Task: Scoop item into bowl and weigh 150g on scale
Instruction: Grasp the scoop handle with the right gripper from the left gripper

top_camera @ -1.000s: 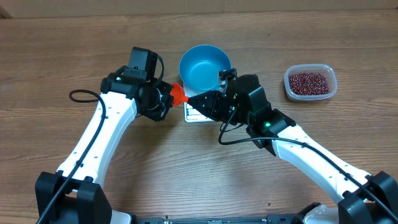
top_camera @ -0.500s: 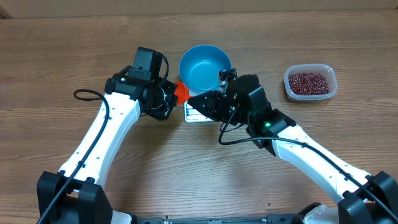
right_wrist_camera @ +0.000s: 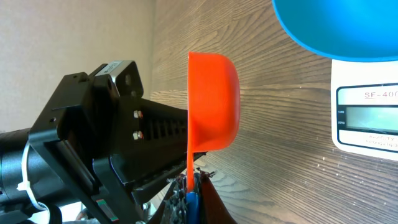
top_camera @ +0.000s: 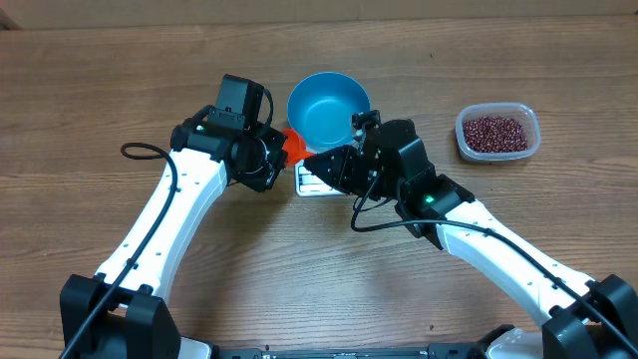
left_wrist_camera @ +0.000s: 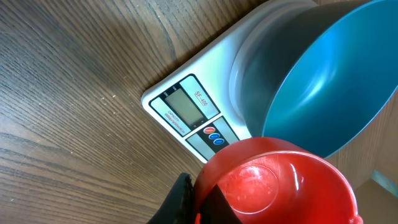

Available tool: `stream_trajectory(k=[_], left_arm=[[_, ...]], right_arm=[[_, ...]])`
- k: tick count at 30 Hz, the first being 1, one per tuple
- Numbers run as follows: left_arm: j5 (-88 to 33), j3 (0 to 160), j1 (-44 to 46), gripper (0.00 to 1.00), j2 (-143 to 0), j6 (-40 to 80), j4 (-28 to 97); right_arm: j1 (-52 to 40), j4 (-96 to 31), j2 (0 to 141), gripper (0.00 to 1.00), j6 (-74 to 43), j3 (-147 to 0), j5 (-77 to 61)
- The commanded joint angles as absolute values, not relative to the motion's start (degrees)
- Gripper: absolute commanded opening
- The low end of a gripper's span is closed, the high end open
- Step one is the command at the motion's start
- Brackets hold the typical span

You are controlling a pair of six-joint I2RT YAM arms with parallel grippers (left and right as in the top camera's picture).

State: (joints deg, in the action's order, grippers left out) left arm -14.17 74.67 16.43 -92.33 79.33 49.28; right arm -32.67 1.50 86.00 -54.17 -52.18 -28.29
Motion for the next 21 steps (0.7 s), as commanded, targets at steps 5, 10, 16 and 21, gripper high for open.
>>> stream_trajectory(k=[5,10,16,21], left_arm=[[-14.6,75.0,17.3,0.2,-92.5,78.4,49.3],[-14.6,75.0,17.3,0.04,-92.5,78.2,49.2],[-14.5,75.0,17.3,0.04,-92.5,77.5,49.3],[-14.5,75.0,17.3,0.04,-92.5,77.5,49.5]], right_arm=[[-33.0,2.1,86.3,0.04,-54.0,-53.3,-28.9],[-33.0,2.1,86.3,0.04,-54.0,-53.3,-28.9],[-33.0,2.6,86.3,0.04,-54.0,-53.3,-28.4],[-32.7,3.7,86.3,0.05,-54.1,-53.3,-28.3]])
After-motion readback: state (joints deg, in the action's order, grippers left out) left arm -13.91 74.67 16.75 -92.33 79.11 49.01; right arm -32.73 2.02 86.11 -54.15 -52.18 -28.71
